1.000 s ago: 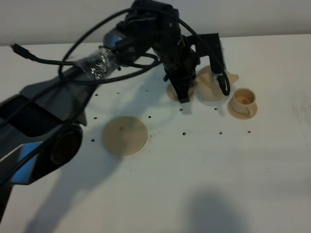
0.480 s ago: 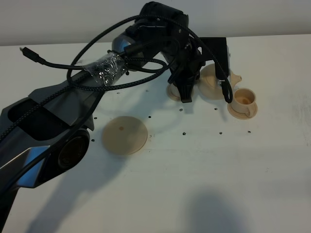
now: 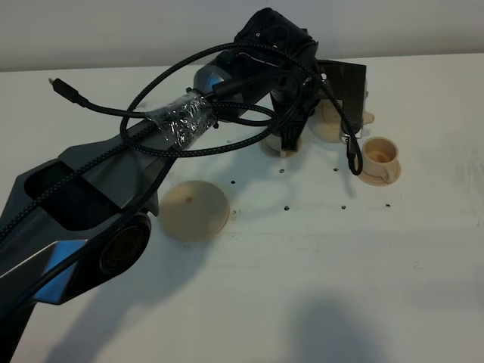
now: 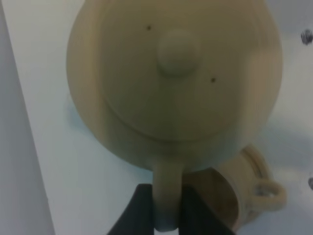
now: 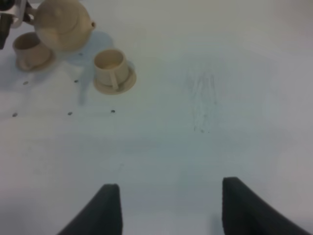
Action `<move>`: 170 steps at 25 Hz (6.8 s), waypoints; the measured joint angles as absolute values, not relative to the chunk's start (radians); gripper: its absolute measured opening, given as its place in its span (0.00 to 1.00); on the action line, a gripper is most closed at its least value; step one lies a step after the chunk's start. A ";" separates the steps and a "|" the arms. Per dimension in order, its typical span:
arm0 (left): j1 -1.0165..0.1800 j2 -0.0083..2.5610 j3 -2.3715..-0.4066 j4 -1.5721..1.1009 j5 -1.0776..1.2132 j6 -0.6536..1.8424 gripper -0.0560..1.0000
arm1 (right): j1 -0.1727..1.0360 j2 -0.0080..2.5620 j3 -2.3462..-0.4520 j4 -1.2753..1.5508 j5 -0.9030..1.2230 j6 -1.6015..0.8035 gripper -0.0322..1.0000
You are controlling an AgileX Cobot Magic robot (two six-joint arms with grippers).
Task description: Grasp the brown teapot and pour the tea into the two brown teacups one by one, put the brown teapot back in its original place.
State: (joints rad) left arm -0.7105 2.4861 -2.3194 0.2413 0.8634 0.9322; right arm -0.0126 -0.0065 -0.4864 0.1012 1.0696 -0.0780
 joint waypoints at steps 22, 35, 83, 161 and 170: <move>-0.714 2.486 -2.319 0.294 0.745 1.030 0.20 | -0.013 -0.006 -0.486 0.101 1.070 -0.078 0.47; -0.714 2.496 -2.319 0.294 0.736 1.076 0.20 | -0.013 -0.006 -0.486 0.101 1.070 -0.078 0.47; -0.770 2.536 -2.319 0.440 0.628 1.187 0.20 | -0.013 -0.006 -0.486 0.101 1.070 -0.078 0.47; -0.779 2.539 -2.319 0.524 0.578 1.295 0.20 | -0.013 -0.006 -0.486 0.101 1.070 -0.078 0.47; -0.779 2.539 -2.319 0.524 0.578 1.295 0.20 | -0.013 -0.006 -0.486 0.101 1.070 -0.078 0.47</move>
State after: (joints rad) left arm -0.7793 2.5395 -2.3194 0.5244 0.5776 1.2954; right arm -0.0126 -0.0065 -0.4864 0.1012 1.0696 -0.0780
